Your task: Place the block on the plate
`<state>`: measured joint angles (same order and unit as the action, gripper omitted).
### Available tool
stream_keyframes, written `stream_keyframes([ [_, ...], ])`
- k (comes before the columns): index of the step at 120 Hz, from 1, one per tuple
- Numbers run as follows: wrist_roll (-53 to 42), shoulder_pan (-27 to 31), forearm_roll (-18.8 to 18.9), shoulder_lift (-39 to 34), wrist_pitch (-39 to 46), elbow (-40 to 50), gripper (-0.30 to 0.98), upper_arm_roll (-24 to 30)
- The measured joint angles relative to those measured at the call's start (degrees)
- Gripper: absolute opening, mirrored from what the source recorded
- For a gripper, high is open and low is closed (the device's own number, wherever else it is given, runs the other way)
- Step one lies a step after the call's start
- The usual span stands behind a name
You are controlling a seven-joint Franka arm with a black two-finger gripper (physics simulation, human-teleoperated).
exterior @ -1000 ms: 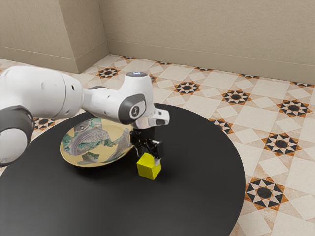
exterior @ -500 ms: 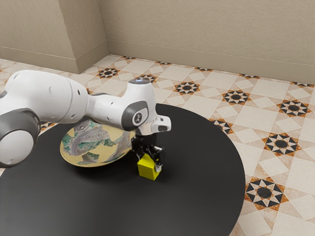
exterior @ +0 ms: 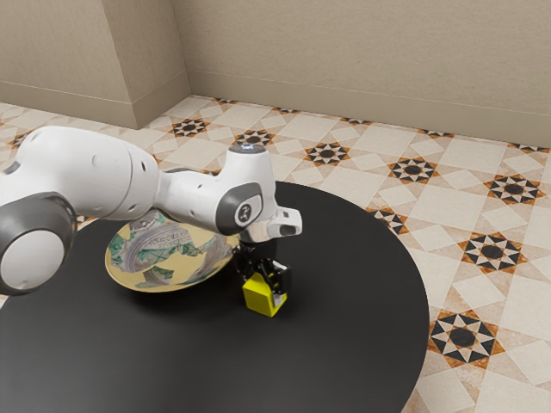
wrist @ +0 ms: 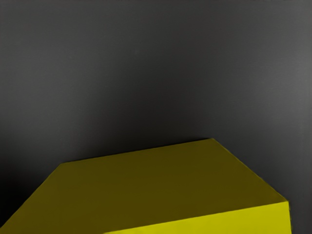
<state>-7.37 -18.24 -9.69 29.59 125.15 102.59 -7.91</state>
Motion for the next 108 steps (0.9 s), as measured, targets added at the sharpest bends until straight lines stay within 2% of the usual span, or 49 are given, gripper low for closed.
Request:
stream_keyframes([
  [37,0.3,-0.1,0.2,-1.2,-0.1,0.0,0.45,0.2],
  [86,0.5,0.3,1.5,-12.5,-0.6,1.3,0.42,0.7],
  [108,0.7,2.2,2.8,-14.8,-0.6,1.1,0.42,0.0],
])
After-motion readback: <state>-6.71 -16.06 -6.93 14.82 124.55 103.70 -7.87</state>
